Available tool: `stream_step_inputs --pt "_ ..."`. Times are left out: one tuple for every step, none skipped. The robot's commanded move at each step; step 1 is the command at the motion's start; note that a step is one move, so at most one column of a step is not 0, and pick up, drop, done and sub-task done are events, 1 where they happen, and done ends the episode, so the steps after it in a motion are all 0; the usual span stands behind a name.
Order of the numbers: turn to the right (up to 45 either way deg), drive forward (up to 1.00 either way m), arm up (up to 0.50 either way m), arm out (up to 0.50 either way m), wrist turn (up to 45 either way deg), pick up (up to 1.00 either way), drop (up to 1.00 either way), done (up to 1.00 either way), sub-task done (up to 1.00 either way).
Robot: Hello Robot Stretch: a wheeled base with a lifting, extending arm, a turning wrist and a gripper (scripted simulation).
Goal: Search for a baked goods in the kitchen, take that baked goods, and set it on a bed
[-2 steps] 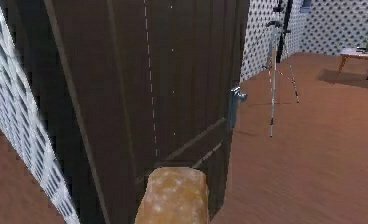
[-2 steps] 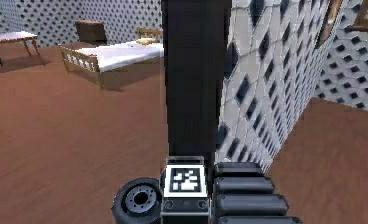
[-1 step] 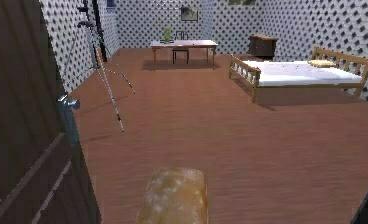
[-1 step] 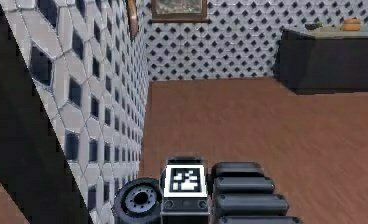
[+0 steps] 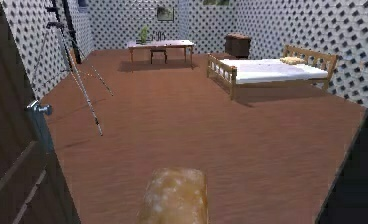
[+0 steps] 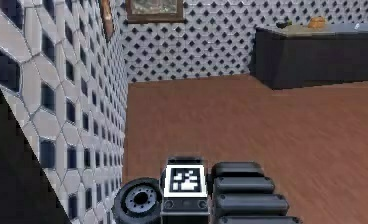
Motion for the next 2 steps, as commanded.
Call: stream_step_inputs --pt "0.0 0.60 0.00 0.00 0.0 0.00 0.00 0.00 0.00" --pt "33.0 0.00 0.00 0.00 0.0 0.00 0.00 0.00 0.00"
